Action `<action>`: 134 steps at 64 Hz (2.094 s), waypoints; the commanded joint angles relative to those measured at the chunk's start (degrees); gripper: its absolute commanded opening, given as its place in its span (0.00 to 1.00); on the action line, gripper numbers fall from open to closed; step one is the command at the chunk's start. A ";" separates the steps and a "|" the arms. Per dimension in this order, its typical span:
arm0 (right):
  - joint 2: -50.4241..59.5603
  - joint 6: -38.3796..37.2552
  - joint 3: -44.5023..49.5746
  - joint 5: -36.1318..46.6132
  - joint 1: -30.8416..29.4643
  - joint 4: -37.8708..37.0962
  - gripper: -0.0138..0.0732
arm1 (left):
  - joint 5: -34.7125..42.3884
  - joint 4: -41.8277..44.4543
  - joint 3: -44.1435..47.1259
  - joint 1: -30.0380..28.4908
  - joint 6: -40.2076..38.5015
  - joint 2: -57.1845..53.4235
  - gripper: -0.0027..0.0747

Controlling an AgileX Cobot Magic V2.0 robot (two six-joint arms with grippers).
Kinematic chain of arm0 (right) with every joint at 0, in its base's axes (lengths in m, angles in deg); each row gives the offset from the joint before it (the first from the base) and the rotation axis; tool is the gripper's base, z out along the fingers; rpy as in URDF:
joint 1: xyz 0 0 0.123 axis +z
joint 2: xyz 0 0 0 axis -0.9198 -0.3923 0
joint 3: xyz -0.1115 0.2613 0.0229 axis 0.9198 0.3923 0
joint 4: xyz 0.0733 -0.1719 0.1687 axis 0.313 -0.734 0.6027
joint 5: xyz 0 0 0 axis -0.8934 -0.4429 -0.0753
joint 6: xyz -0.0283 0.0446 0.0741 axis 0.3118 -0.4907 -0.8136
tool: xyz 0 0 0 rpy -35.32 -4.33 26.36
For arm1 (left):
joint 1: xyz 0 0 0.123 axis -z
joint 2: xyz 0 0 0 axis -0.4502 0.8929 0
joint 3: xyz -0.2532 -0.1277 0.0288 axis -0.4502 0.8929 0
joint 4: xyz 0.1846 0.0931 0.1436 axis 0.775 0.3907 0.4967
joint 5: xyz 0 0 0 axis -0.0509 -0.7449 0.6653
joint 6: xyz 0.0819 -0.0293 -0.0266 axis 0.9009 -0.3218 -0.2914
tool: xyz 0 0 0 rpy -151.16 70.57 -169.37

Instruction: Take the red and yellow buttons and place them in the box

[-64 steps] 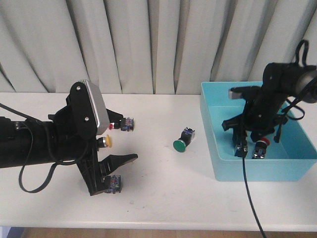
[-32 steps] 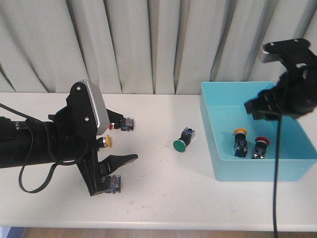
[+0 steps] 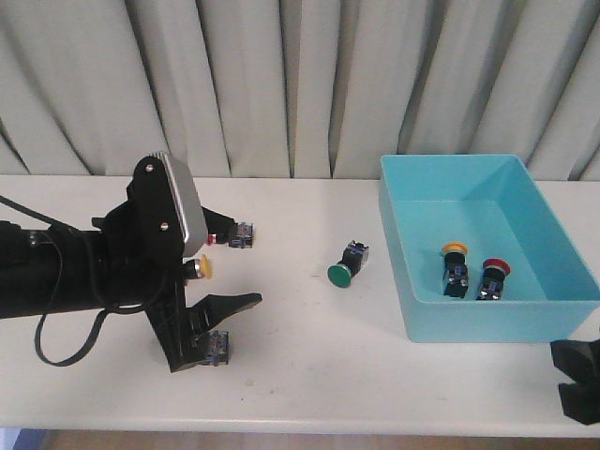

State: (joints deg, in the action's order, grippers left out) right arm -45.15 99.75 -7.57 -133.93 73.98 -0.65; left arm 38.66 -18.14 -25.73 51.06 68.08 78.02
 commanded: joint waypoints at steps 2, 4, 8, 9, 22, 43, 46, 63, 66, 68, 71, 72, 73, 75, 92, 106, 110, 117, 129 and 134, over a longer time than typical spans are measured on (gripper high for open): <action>0.85 0.04 -0.04 2.85 -0.11 0.10 0.57 | -0.09 -2.16 -1.72 0.17 -0.61 -1.37 0.78; 0.85 0.04 -0.04 2.69 -0.11 0.10 0.57 | -0.34 -2.16 -1.72 0.17 -0.61 -1.37 0.78; 0.85 0.04 -0.04 3.58 -0.11 0.10 0.57 | -0.47 -2.16 -1.72 0.17 -0.61 -1.37 0.78; 0.85 0.04 -0.04 3.75 -0.11 0.10 0.57 | -0.46 -2.16 -1.72 0.17 -0.61 -1.37 0.78; 0.85 0.04 -0.04 5.64 -0.11 0.47 0.49 | -0.46 -2.60 -1.72 0.17 -9.25 -1.37 0.65; 0.85 0.04 -0.04 5.64 -0.11 0.47 0.14 | -1.01 -2.60 -1.72 0.17 -15.58 -1.37 0.07; 0.85 0.04 -0.04 5.64 -0.11 0.41 0.15 | -1.32 -2.60 -1.72 0.17 -15.58 -1.37 0.02; 0.85 0.03 -0.04 2.15 -0.11 0.41 0.15 | -1.29 -2.60 -1.72 0.17 -15.51 -1.37 0.03; 0.85 0.03 -0.04 2.15 -0.11 0.41 0.15 | -1.29 -2.60 -1.72 0.17 -15.51 -1.37 0.03; 0.85 0.03 -0.04 2.15 -0.11 0.41 0.15 | -1.29 -2.60 -1.72 0.17 -15.46 -1.37 0.03; 0.85 0.03 -0.04 2.15 -0.11 0.41 0.15 | -1.29 -2.60 -1.72 0.17 -15.46 -1.37 0.03; 0.85 0.03 -0.04 2.15 -0.11 0.41 0.15 | -1.29 -2.60 -1.72 0.17 -15.46 -1.37 0.03; 0.85 0.03 -0.04 2.15 -0.11 0.41 0.15 | -1.29 -2.60 -1.72 0.17 -15.46 -1.37 0.03; 0.85 0.03 -0.04 2.15 -0.11 0.41 0.15 | -1.29 -2.60 -1.72 0.17 -15.46 -1.37 0.03; 0.85 0.03 -0.04 2.15 -0.11 0.41 0.15 | -1.24 -2.60 -1.72 0.17 -15.47 -1.42 0.03; 0.85 0.03 -0.04 2.15 -0.11 0.41 0.15 | -1.53 3.69 -1.72 0.17 -18.63 -5.08 0.03; 0.85 0.03 -0.04 2.15 -0.11 0.41 0.15 | -1.82 8.27 -1.72 0.17 -23.11 -8.09 0.03; 0.85 0.03 -0.04 2.15 -0.11 0.41 0.15 | 2.67 19.88 0.06 0.17 -36.03 -15.03 0.03; 0.85 0.03 -0.04 2.15 -0.11 0.41 0.15 | 13.76 45.56 10.56 -2.52 -69.36 -29.53 0.03; 0.85 0.03 -0.04 2.15 -0.11 0.41 0.15 | 13.76 54.70 16.38 -5.10 -79.93 -37.04 0.03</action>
State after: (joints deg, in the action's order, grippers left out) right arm -44.44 99.70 -6.07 -134.57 73.98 -0.42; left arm 48.26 26.32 -13.39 48.24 2.58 48.77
